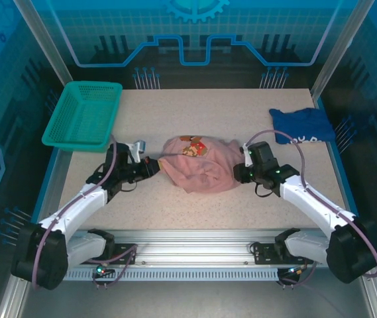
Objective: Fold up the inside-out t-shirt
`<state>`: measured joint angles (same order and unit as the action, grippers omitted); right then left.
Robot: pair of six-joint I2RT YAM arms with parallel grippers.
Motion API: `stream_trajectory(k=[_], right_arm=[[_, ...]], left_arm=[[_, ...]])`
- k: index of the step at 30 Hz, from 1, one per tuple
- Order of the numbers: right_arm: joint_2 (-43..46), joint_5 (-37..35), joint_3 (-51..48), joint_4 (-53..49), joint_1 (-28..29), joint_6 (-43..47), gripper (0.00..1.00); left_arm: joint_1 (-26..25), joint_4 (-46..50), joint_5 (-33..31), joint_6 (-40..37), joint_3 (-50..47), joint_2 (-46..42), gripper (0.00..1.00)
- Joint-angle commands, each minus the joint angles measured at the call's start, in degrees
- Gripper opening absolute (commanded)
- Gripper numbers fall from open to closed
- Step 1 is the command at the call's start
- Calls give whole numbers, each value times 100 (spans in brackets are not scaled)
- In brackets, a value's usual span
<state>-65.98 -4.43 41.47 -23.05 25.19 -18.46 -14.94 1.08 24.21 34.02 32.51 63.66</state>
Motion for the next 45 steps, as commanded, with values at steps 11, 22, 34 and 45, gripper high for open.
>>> stream_trajectory(k=[11,22,34,45], right_arm=[[-1652,-622,1047,777,1330,1297,62],[-2311,344,1674,1039,941,1023,5],[-1505,2463,1606,994,255,-137,0],[-1548,2779,1563,1057,91,-389,0]], left_arm=[[-114,125,92,-203,98,-56,0],[-366,1195,-1495,-215,-126,-167,6],[-1624,648,-2778,-1183,4,-1120,72],[-2219,-212,-1756,-1872,1520,1761,55]])
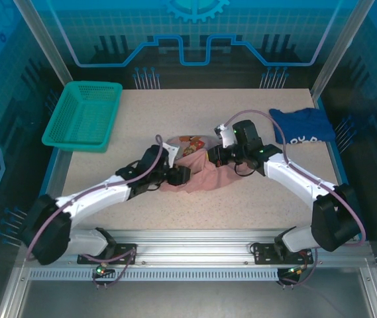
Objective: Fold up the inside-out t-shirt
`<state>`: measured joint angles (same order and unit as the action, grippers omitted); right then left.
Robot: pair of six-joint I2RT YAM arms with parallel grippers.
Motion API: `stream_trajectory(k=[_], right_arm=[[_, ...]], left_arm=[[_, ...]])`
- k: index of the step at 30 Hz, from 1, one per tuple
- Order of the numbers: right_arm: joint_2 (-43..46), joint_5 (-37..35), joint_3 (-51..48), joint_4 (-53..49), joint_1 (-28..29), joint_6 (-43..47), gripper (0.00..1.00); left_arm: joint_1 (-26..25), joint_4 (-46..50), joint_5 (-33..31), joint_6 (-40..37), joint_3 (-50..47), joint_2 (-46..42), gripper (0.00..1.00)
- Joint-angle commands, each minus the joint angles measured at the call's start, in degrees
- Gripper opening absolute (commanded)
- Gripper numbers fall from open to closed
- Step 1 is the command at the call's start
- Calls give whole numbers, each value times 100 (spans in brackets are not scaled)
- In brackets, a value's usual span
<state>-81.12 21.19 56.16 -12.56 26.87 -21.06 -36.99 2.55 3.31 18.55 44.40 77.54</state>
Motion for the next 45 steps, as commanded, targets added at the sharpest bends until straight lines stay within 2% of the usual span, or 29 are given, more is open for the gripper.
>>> stream_trajectory(k=[1,5,7,10,12,13,15,16,18,21,24,30,34,37,39,42,45], right_arm=[[-34,219,80,8,-83,-128,0],[-11,219,52,8,-99,-143,0],[4,206,48,-18,-104,-120,0],[43,-24,94,-252,-116,51,0],[88,-785,283,-804,-112,255,0],[109,-1238,389,-1066,-104,348,0],[78,-2328,652,-1627,-19,540,0],[51,-2614,750,-1768,23,632,1],[-26,-2835,945,-1868,79,794,3],[-40,-2989,1185,-2075,99,1007,6],[187,-2996,1195,-2251,101,1291,13],[1242,-1613,269,-1805,149,1496,32],[1544,-1132,-375,-1158,436,1390,40],[1495,-1185,-619,-790,789,1367,47],[1401,-1562,-861,-536,1026,1331,53],[1076,-1958,-902,-190,1083,1158,61],[658,-2052,-686,73,1083,1129,62]], left_arm=[[-12,-390,396,-362,419,528,54],[-18,-489,510,-469,795,1141,51],[-18,-537,428,-509,957,1405,45],[0,-593,678,-443,1259,1677,22],[3,-534,1083,-326,1409,1578,3],[25,-519,1303,-231,1422,1460,0],[132,-640,2164,87,1339,1078,0],[200,-762,2526,289,1253,915,0],[371,-1061,3174,766,1047,579,0],[564,-1079,3473,1068,850,282,0],[729,-1099,3653,1263,712,114,0],[877,-1307,3789,1512,607,-10,0],[901,-1290,3782,1534,610,-11,0],[896,-1283,3765,1556,608,-11,0],[897,-1265,3764,1556,601,-11,0],[896,-1265,3764,1556,587,-37,0],[903,-1212,3740,1503,549,-110,0]])
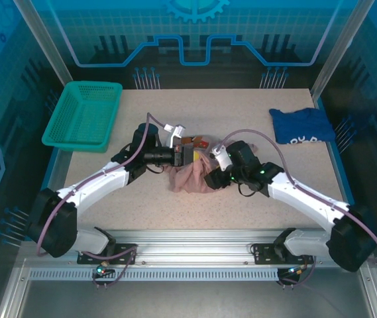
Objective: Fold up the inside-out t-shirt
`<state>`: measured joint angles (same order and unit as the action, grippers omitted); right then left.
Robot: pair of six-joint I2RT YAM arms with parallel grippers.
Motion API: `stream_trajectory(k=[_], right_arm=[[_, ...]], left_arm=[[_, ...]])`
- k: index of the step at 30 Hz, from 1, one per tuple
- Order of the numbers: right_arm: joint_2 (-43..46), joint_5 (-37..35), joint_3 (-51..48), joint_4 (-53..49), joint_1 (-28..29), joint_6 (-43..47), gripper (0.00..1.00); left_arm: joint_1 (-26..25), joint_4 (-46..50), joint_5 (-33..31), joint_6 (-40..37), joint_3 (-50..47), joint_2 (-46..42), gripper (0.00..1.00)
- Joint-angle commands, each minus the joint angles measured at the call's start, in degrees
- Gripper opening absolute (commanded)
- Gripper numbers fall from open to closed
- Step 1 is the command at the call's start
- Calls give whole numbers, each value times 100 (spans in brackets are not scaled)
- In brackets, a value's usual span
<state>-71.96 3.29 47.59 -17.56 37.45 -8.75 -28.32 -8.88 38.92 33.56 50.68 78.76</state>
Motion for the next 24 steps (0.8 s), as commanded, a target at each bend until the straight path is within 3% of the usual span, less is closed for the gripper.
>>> stream_trajectory(k=[1,5,8,11,14,18,24], right_arm=[[-348,-292,239,578,13,-104,57],[-203,210,451,378,-234,41,13],[126,1585,312,471,-550,29,2],[291,2392,64,687,-638,-215,0],[257,2651,5,1023,-685,-665,0],[60,2712,42,1358,-764,-1257,0],[-124,2927,81,1636,-871,-1622,0]], left_arm=[[48,-7,141,-51,-87,-253,0],[189,603,-541,-380,-167,-390,0],[282,1419,-1968,-586,-83,-391,3],[274,1920,-2958,-822,109,-240,14],[236,2185,-3291,-962,223,-208,30],[14,2192,-3286,-1067,-113,-735,46],[-569,1991,-3104,-1139,-690,-1459,55]])
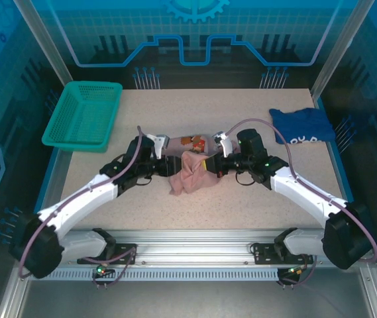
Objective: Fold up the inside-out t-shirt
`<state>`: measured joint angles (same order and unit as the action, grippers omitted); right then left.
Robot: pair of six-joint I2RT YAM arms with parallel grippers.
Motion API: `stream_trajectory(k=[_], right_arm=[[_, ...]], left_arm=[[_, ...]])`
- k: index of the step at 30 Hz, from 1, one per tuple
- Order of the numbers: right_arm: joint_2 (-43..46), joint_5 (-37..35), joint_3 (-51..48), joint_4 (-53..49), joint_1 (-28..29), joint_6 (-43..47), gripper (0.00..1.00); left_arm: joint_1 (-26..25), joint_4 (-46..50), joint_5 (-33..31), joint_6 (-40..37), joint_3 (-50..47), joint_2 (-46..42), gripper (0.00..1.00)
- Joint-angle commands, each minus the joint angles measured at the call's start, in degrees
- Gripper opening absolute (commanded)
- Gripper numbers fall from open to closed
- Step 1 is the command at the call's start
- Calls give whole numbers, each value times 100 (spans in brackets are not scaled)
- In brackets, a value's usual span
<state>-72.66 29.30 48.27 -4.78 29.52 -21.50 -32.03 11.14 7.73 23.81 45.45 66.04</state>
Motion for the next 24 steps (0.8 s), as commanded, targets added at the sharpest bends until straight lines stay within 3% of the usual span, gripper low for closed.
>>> stream_trajectory(k=[1,7,11,17,23,24], right_arm=[[-63,336,28,375,-87,-371,0],[-20,349,11,392,-121,-432,0],[75,301,-52,346,-159,-423,0],[127,283,-141,281,-196,-317,0],[320,285,-292,206,-396,-243,0],[364,282,-309,182,-440,-236,0]], left_arm=[[-236,-46,47,-166,-180,-142,56],[-343,-389,496,-232,201,719,56],[-347,-517,590,-287,540,1276,48],[-337,-931,730,-175,796,1764,32],[-291,-1040,863,-173,948,2003,1],[-270,-1047,924,-171,945,1985,0]])
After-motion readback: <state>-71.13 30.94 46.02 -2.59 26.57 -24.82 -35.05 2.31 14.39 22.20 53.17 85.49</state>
